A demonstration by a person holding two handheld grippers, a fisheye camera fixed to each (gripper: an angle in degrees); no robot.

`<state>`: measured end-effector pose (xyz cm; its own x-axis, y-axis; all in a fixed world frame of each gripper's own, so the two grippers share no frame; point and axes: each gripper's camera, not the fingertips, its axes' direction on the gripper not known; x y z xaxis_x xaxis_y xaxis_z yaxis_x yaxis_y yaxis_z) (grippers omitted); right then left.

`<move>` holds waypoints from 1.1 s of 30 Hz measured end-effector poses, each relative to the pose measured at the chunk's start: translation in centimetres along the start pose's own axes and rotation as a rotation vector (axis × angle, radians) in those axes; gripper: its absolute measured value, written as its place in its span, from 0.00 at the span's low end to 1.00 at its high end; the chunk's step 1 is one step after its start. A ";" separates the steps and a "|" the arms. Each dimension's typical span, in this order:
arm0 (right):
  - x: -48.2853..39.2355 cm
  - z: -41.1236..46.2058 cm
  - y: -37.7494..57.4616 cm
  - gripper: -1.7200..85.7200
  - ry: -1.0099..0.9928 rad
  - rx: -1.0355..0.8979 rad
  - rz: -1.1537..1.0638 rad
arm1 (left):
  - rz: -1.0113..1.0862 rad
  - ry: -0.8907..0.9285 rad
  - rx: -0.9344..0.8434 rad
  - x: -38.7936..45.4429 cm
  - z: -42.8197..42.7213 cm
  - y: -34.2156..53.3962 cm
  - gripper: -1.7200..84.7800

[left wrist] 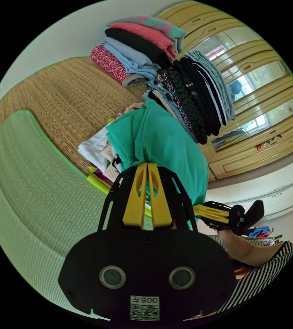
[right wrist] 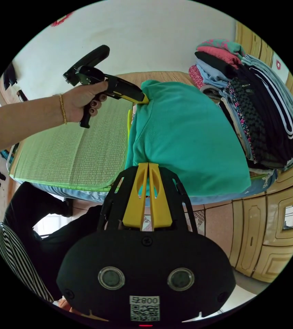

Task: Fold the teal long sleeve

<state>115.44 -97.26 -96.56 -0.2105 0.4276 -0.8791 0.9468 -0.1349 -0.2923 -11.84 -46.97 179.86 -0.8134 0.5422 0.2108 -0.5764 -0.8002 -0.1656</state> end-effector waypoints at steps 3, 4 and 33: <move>-0.1 2.9 1.3 0.02 0.009 -0.004 -0.010 | -0.032 0.028 0.014 -0.8 -0.3 1.0 0.02; -0.4 4.0 1.9 0.02 0.026 -0.003 -0.020 | -0.030 0.024 0.008 -0.9 -0.3 1.2 0.02; -1.4 18.4 19.5 0.02 -0.045 0.138 0.341 | 0.052 -0.064 -0.118 0.1 -10.5 34.7 0.02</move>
<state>129.73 -116.94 -107.93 0.0984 0.2982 -0.9494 0.9232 -0.3836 -0.0247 -32.80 -71.99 164.04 -0.8382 0.4801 0.2589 -0.5415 -0.7894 -0.2893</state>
